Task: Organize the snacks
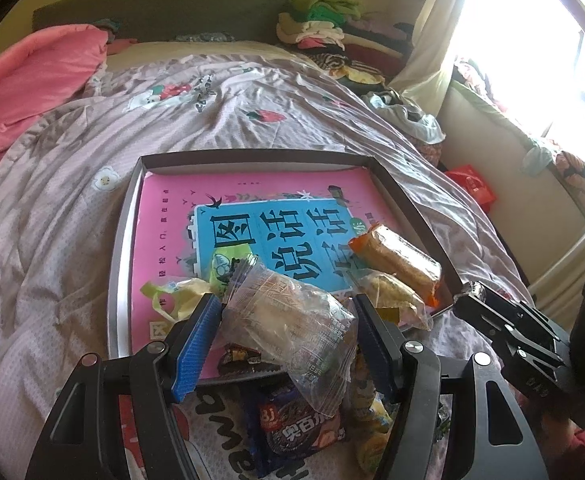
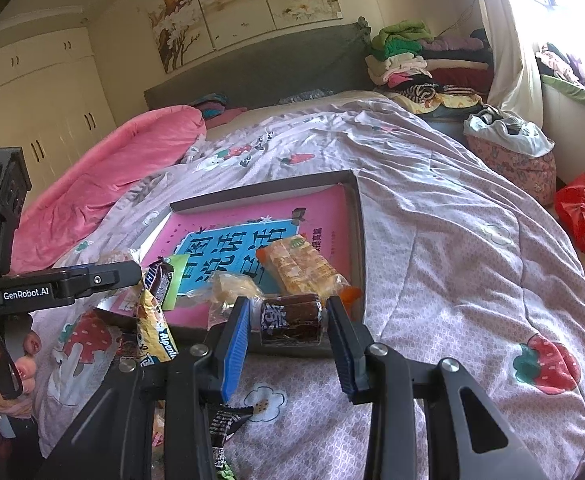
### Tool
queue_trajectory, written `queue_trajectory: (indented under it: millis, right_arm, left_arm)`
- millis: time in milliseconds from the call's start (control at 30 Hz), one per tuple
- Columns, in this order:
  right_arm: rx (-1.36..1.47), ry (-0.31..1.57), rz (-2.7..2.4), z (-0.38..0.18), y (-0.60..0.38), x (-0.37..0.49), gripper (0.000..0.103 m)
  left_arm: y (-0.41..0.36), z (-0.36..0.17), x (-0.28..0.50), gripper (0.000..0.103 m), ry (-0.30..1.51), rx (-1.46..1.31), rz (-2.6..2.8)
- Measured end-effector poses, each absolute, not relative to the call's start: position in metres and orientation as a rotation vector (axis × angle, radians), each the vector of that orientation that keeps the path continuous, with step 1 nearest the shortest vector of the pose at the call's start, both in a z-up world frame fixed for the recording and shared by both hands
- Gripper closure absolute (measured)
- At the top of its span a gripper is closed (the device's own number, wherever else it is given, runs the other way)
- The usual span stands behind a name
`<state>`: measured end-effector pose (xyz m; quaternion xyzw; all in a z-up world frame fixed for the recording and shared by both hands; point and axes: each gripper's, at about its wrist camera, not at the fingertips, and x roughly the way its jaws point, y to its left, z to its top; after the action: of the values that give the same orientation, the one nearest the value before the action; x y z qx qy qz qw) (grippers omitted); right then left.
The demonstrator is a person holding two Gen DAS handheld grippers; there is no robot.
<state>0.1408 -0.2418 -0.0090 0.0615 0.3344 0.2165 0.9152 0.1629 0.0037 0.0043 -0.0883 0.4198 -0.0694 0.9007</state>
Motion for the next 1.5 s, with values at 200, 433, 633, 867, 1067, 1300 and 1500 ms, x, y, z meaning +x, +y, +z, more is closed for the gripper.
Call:
queue_trajectory:
  millis: [200,433,633,867,1067,1300,1500]
  right_arm:
    - [0.124,0.691,0.442,-0.011,-0.241,0.145,0.064]
    - [0.098,0.696,0.425,-0.014,-0.236,0.152,0.064]
    - [0.084,0.694,0.414,-0.016,-0.233,0.157,0.064]
    - [0.072,0.704,0.404,-0.02,-0.23,0.163,0.064]
    - [0.064,0.704,0.4,-0.022,-0.229,0.164,0.064]
    - [0.055,0.706,0.414,-0.021,-0.225,0.163,0.064]
    - [0.043,0.705,0.418,-0.021,-0.222,0.161,0.064]
  left_arm:
    - [0.0,0.002,0.167,0.034,0.87,-0.182,-0.15]
    - [-0.002,-0.001,0.171,0.034,0.873,-0.184,-0.153]
    - [-0.004,-0.004,0.175,0.034,0.877,-0.18,-0.155]
    - [-0.007,-0.007,0.177,0.034,0.88,-0.181,-0.158]
    - [-0.008,-0.01,0.18,0.034,0.883,-0.18,-0.163]
    - [-0.009,-0.011,0.181,0.034,0.885,-0.178,-0.161]
    - [-0.009,-0.011,0.183,0.034,0.89,-0.178,-0.158]
